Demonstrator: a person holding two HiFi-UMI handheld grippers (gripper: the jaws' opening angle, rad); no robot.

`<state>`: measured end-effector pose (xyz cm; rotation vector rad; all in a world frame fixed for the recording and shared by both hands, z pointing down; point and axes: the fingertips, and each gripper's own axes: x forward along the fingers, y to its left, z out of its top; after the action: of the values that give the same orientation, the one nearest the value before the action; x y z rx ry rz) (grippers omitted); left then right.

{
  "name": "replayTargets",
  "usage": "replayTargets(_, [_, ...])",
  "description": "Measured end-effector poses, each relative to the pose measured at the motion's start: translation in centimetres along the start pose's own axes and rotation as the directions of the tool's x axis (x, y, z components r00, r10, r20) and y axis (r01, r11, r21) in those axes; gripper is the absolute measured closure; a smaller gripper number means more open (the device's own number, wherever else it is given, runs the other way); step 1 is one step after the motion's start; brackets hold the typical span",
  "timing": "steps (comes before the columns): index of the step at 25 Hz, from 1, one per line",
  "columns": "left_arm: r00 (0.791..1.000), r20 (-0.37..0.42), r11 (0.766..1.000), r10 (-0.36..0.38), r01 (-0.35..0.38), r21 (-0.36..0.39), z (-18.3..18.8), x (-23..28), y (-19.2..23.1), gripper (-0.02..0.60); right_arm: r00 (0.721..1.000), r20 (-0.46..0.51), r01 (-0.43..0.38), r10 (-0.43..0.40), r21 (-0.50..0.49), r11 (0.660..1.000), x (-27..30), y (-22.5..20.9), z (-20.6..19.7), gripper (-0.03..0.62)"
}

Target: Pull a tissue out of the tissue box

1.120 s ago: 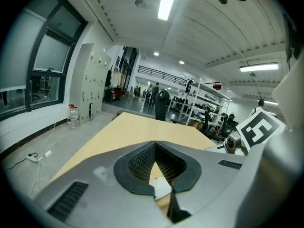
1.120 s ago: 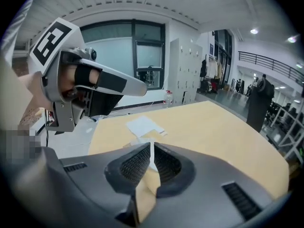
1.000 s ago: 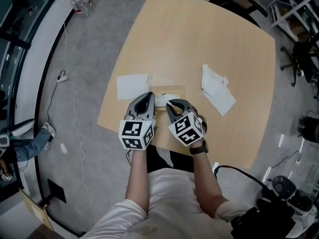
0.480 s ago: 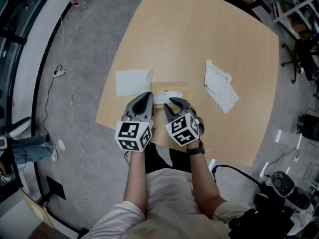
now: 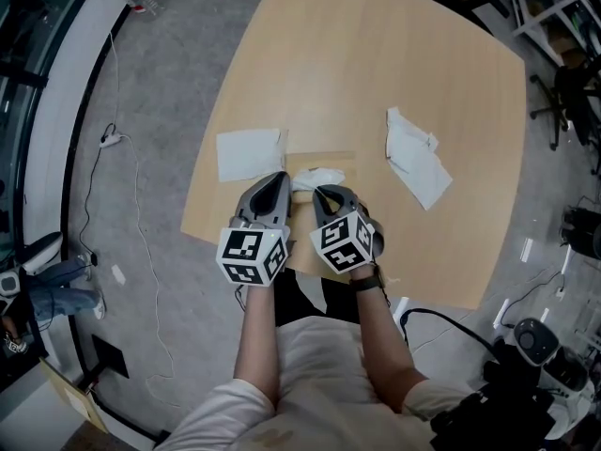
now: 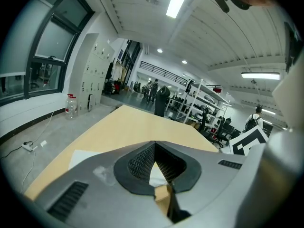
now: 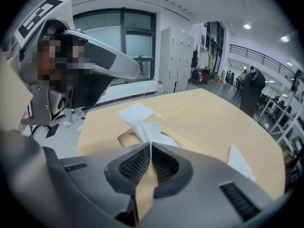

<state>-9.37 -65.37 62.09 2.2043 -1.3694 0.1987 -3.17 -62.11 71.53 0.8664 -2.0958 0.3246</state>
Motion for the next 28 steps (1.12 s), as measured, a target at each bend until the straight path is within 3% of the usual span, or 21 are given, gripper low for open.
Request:
replayTargets(15, [0.999,0.039,0.999,-0.005,0.004,0.033,2.3,-0.5,-1.1,0.580,0.988,0.136,0.064,-0.072,0.066,0.996,-3.4,-2.8,3.8,0.588])
replayTargets(23, [0.997,0.074,0.997,-0.001,-0.005,0.079,4.0,-1.0,-2.1,0.580,0.968,0.236,0.055,-0.089,0.150,0.987,-6.1,-4.3,6.2,0.588])
replayTargets(28, [0.994,0.107,0.996,-0.007,-0.002,0.085,5.5,-1.6,-2.9,0.580,0.940,0.319,0.056,-0.124,0.215,0.975,-8.4,-5.2,8.1,0.588])
